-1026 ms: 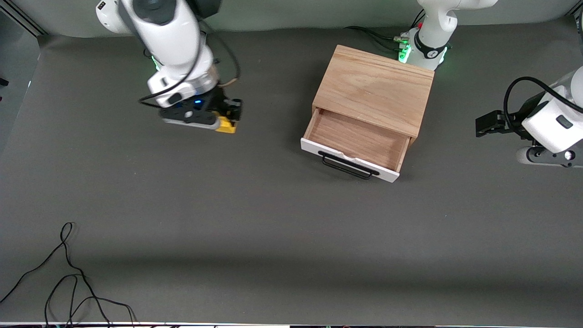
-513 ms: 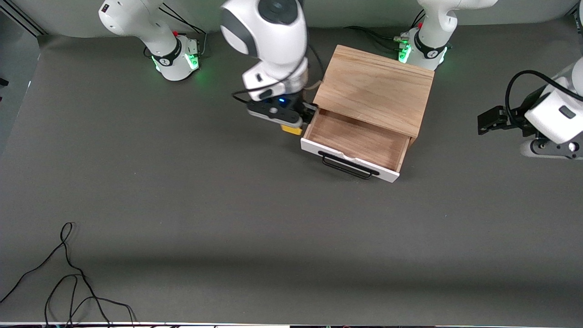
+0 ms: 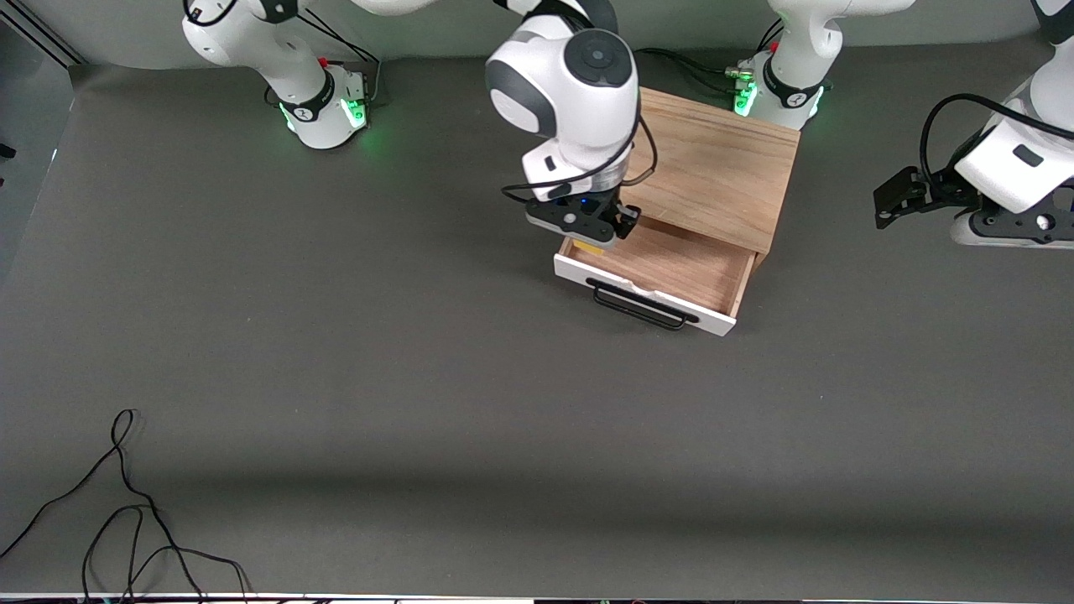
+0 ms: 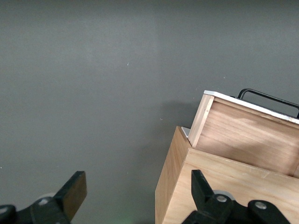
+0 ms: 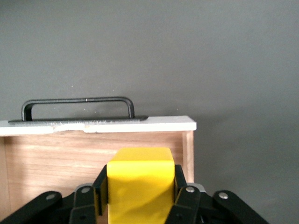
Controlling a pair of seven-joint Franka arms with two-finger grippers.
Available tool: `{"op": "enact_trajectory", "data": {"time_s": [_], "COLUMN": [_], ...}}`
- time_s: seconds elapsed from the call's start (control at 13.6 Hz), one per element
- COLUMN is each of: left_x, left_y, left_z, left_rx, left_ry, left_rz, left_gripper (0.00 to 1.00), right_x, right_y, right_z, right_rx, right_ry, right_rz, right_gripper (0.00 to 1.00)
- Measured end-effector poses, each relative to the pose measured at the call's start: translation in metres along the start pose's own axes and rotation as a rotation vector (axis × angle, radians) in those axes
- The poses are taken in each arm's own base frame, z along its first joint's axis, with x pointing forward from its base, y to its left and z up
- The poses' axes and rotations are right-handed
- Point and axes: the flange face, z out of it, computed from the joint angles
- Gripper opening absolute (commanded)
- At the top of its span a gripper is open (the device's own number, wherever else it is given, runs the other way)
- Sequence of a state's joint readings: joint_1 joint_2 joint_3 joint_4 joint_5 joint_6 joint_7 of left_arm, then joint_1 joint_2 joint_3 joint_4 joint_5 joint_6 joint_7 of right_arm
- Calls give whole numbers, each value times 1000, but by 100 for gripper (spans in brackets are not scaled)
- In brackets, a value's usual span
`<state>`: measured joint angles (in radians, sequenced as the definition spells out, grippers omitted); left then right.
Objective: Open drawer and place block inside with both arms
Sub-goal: 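Carry the yellow cube with the right gripper over the open drawer, then lower the cube into the drawer and open the right gripper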
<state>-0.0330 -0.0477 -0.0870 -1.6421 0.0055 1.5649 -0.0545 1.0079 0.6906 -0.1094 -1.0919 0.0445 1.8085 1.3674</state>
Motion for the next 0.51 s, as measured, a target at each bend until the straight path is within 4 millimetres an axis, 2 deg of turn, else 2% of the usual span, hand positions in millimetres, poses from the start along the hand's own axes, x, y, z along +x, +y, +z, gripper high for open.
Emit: {"op": "enact_trajectory", "data": {"time_s": [0.22,0.51], "left_x": [7,11], "left_y": [-6,-45], "left_z": [-8,-6], "left_rx": [0,2], "left_ry": [26,25], "left_rz": [5,63], "left_gripper": [100,100], "right_x": [-12,-18], "right_y": [-9,-15], "right_z": [24,55], "right_rx": [-1,-12], "right_ry": [3,5], "right_rz": [-5,-12], "right_gripper": [30,30]}}
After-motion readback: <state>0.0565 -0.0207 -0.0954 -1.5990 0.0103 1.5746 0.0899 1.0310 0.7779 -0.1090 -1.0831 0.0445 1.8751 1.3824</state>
